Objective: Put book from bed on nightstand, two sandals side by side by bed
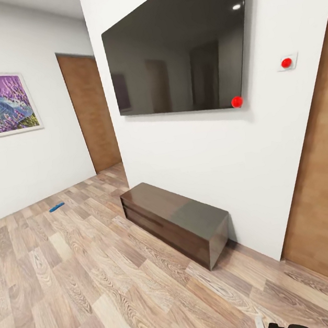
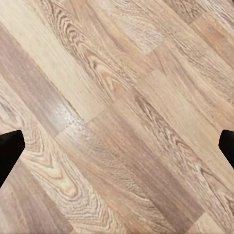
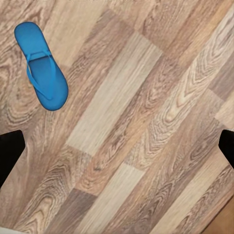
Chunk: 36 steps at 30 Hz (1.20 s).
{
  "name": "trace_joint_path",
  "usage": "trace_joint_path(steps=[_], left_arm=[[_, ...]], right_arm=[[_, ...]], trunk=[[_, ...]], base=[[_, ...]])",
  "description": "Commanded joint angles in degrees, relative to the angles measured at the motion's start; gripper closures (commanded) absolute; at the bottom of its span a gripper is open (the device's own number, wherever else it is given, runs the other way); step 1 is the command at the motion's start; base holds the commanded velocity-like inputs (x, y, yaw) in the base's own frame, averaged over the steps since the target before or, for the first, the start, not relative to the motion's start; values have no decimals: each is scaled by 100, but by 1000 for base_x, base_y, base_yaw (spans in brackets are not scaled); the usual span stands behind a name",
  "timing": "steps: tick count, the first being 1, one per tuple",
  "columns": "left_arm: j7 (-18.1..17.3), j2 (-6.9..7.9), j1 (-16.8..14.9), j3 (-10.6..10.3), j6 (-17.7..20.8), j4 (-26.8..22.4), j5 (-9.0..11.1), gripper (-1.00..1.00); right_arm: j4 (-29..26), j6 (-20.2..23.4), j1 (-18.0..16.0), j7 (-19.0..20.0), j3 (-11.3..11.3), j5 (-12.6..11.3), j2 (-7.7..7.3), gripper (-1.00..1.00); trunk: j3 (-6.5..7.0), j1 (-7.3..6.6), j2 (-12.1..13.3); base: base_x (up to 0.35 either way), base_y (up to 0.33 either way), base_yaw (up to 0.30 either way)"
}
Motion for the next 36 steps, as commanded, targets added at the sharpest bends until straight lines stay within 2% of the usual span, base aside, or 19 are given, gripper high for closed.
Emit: trace_joint_path(steps=[1, 36], left_arm=[[-3, -1, -3, 1, -15, 3, 56, -100], [-3, -1, -3, 9, -13, 3, 56, -100]], right_arm=[[-12, -10, -1, 23, -2, 49, 0, -100], [5, 0, 0, 37, -4, 55, 7, -100]], trunk=[[-24, 22, -45], [-653, 791, -1448]], base=[[0, 0, 0], [0, 0, 0]])
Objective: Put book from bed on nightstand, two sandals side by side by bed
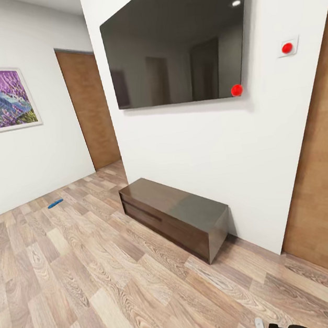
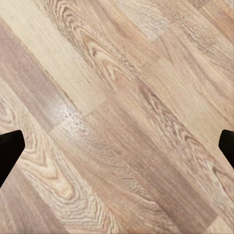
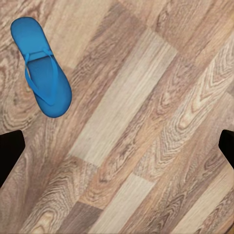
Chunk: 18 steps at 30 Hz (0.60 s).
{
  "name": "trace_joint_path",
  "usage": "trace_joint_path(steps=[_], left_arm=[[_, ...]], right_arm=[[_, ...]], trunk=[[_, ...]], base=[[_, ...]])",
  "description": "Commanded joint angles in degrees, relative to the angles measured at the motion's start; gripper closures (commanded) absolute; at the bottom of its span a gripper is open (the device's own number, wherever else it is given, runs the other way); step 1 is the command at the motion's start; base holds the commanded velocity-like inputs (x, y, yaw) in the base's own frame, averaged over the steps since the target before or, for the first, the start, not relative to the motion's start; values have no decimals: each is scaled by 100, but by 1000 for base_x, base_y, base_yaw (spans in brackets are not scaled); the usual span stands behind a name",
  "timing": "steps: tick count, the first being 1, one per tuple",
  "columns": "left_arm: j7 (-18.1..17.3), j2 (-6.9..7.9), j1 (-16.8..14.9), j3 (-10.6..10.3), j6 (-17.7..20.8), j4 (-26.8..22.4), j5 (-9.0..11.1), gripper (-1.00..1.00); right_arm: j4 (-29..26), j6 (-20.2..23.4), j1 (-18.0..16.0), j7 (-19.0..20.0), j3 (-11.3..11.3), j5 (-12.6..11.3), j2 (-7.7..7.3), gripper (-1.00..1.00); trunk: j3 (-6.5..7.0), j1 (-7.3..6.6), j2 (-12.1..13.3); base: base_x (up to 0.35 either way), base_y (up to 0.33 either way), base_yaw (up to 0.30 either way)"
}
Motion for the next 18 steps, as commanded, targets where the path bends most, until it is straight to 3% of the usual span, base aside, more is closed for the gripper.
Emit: trace_joint_path(steps=[1, 18], left_arm=[[-3, -1, -3, 3, -16, 3, 56, -100], [-8, 9, -8, 12, -6, -109, 57, -100]], right_arm=[[-13, -10, -1, 23, 4, 46, -3, -100], [17, -9, 7, 12, 6, 49, 4, -100]], trunk=[[-24, 22, -44], [-329, 395, -726]], base=[[0, 0, 0], [0, 0, 0]])
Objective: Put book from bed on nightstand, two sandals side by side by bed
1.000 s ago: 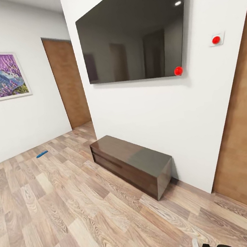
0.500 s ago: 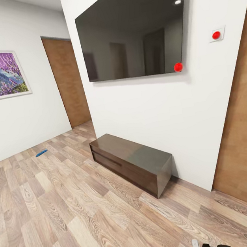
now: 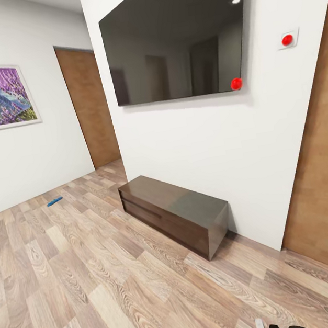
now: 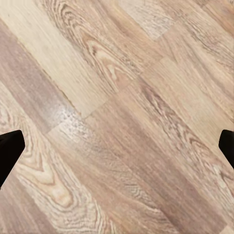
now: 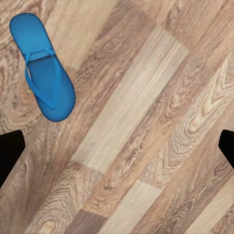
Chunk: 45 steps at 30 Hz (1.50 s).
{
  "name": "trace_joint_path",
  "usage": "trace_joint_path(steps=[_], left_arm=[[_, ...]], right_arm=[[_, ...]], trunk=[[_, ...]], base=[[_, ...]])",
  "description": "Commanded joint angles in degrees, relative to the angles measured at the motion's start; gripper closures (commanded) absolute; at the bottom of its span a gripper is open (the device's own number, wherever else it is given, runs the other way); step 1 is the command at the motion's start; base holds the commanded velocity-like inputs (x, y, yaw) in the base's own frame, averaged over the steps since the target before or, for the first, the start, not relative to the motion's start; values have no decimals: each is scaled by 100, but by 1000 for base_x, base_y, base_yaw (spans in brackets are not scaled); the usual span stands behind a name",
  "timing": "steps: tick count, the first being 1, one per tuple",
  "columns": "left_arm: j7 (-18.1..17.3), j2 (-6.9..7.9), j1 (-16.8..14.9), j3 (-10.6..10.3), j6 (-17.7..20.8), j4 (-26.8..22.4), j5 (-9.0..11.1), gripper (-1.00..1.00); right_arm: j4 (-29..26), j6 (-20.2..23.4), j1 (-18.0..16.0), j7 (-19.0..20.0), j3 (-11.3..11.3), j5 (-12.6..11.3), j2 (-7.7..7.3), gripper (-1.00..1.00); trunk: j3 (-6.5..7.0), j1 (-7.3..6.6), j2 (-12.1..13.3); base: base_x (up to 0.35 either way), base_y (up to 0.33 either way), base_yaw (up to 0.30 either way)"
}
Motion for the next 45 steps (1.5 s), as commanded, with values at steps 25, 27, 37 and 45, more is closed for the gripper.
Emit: trace_joint_path(steps=[25, 27, 37, 45], left_arm=[[-1679, -7, -810, -1, 1760, -2995, 663, -100], [-1689, -4, -810, 0, 1757, -2991, 667, -100], [-1696, -3, -809, -6, 1753, -2974, 672, -100], [-1697, -8, -810, -12, 1753, -2971, 678, -100]], right_arm=[[-25, 65, 3, 41, -23, 51, -1, -100], [-45, 73, 4, 32, -28, 51, -7, -100], [-878, 105, -8, 73, -708, 44, -62, -100], [-1040, 506, -18, 368, -1090, 47, -86, -100]], trunk=[[-455, 549, -1007], [-491, 593, -1087], [-671, 812, -1488], [-814, 988, -1809]], base=[[0, 0, 0], [0, 0, 0], [0, 0, 0], [0, 0, 0]])
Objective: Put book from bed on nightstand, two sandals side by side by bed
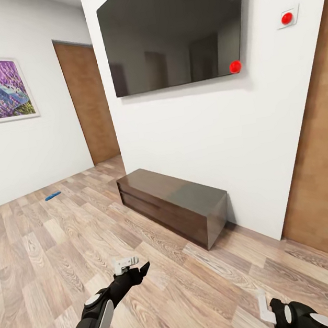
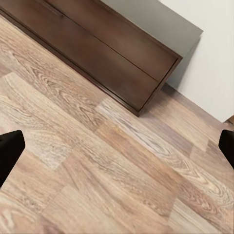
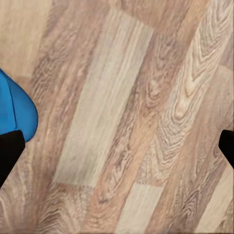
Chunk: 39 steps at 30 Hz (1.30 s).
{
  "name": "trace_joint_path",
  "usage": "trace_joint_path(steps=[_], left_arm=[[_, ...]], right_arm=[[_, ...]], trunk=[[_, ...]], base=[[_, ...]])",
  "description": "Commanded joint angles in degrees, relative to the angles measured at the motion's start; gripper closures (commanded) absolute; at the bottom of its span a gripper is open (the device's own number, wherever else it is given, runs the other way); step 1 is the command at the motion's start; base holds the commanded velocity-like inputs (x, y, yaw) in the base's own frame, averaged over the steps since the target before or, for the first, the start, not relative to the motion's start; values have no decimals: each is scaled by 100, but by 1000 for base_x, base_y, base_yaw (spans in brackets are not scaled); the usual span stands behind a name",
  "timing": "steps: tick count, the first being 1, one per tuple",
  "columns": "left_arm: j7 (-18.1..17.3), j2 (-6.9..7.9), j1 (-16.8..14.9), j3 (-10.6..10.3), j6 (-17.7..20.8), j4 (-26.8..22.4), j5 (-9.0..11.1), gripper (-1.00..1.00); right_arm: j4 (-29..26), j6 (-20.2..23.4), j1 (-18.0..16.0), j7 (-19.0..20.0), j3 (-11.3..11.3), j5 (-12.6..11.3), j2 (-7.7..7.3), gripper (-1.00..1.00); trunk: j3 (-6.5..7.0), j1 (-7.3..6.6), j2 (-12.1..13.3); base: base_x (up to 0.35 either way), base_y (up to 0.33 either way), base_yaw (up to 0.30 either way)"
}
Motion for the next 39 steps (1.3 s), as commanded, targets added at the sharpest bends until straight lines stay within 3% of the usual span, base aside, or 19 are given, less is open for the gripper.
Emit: trace_joint_path(steps=[1, 2, 6, 9, 26, 39], left_arm=[[-6, -2, -4, 3, 51, -7, 61, -100], [-5, -3, -5, 3, 51, -7, 61, -100], [-5, -4, -5, -1, 51, -6, 65, -100], [-5, -5, -4, -5, 51, -6, 62, -100], [-5, -7, -3, -12, 34, 2, 68, -100], [-5, -28, -8, -16, 24, -148, 77, -100]], right_arm=[[-28, 125, -6, 339, -12, 10, -1, -100], [-43, 171, -15, 533, -15, 9, -1, -100], [-362, 392, -251, 1962, -25, 6, -2, -100], [-642, 445, -319, 2316, -31, 8, 2, -100], [-878, 446, -352, 2482, -41, 21, -3, -100], [-758, 427, -286, 2728, 9, 21, 41, -100]], trunk=[[-24, 22, -44], [-42, 43, -84], [-114, 131, -245], [-168, 197, -365], [-473, 571, -1047], [-473, 570, -1046]], base=[[0, 0, 0], [0, 0, 0], [0, 0, 0], [0, 0, 0], [0, 0, 0], [0, 0, 0]])
